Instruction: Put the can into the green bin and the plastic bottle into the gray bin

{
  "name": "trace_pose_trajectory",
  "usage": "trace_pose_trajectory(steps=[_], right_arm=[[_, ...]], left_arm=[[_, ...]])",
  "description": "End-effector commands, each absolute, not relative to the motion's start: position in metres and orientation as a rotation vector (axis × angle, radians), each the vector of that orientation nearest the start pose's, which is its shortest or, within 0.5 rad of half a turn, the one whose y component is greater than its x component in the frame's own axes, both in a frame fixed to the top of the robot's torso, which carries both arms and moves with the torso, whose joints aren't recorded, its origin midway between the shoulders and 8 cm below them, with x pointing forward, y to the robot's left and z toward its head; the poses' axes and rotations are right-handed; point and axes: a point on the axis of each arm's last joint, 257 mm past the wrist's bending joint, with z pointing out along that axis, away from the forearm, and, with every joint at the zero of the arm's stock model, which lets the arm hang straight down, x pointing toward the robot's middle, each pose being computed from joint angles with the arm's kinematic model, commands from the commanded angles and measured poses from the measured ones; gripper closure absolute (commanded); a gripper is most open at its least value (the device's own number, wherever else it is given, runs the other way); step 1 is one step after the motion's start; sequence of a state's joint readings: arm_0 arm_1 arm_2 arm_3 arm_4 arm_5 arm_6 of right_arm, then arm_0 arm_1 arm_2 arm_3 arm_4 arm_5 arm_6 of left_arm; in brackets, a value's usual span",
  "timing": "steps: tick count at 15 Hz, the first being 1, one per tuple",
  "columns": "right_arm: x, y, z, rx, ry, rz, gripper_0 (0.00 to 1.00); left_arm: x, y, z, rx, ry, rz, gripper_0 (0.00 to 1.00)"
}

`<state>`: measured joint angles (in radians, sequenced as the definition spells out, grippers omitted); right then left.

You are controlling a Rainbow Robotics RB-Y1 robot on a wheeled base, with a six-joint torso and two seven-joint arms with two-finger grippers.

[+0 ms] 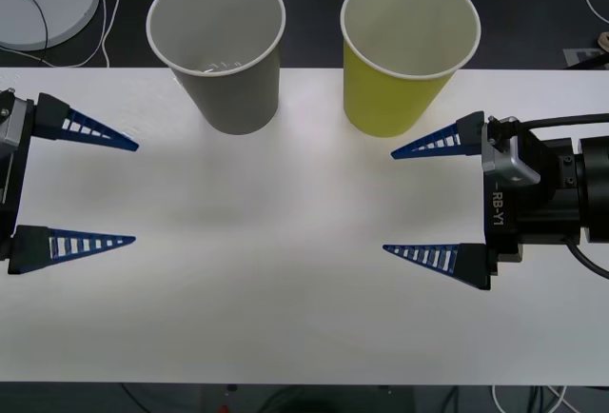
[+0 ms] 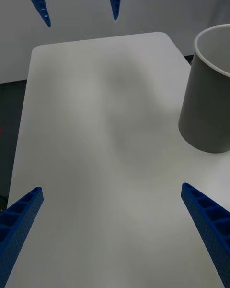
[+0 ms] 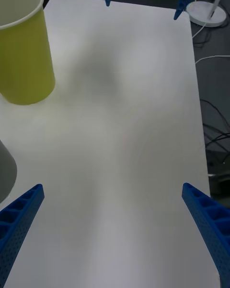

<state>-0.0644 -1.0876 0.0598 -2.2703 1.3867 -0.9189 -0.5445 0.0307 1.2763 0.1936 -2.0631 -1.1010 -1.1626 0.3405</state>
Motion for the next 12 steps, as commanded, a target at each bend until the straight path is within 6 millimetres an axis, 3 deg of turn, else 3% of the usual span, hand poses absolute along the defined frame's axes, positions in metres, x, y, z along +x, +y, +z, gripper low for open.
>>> trace_pose_trajectory(steps=[1,5,12], right_arm=[[0.339,-0.115,-0.098,-1.497,1.443,0.474,0.0],[0.339,-0.115,-0.098,-1.497,1.443,0.474,0.0],[0.339,-0.115,-0.098,-1.497,1.443,0.474,0.0]], left_arm=[[0.331,0.222,-0.082,1.614,1.551,-0.417,0.0],[0.32,0.223,-0.084,1.616,1.55,-0.422,0.0],[0.32,0.221,-0.082,1.608,1.54,-0.429,0.0]])
